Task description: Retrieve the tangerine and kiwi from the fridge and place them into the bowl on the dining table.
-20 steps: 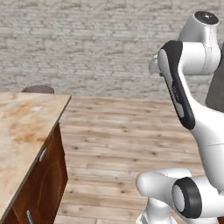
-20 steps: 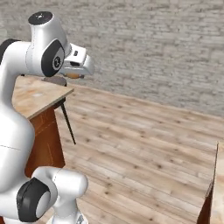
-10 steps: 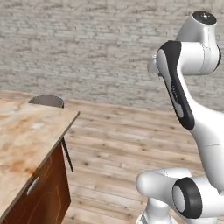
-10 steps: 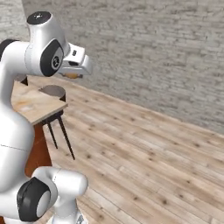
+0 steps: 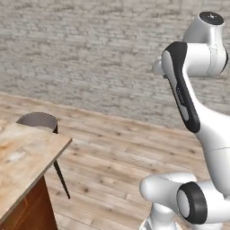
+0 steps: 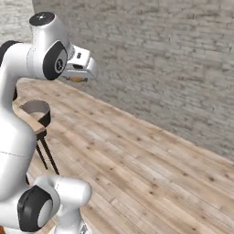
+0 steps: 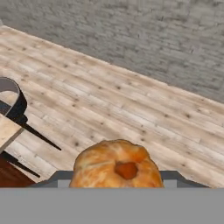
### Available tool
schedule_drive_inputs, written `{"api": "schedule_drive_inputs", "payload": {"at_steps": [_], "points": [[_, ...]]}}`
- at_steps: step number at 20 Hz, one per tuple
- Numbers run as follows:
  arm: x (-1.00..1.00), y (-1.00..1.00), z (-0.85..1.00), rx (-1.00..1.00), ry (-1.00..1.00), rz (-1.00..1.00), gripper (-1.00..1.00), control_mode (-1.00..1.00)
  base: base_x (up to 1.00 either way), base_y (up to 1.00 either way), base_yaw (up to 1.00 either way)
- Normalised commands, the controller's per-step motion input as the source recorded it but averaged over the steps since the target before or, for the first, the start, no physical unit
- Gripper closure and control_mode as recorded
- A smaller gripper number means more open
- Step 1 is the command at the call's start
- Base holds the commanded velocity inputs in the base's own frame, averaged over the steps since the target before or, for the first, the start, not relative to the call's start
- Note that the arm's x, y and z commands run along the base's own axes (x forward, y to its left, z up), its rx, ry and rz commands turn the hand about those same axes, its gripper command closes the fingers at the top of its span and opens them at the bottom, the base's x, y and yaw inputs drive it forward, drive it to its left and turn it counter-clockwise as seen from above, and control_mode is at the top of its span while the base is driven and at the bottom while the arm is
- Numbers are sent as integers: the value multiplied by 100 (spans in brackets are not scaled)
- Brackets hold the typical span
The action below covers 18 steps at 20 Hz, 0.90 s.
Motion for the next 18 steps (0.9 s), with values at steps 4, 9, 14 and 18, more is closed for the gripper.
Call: {"api": "schedule_drive_inputs", "payload": {"at_steps": [4, 9, 14, 18], "points": [[0, 0, 0, 0, 0, 0, 100, 100, 100, -66, 48], [0, 0, 0, 0, 0, 0, 100, 100, 100, -60, 61], [0, 0, 0, 0, 0, 0, 100, 100, 100, -59, 65], [0, 0, 0, 0, 0, 0, 100, 100, 100, -62, 64]]}}
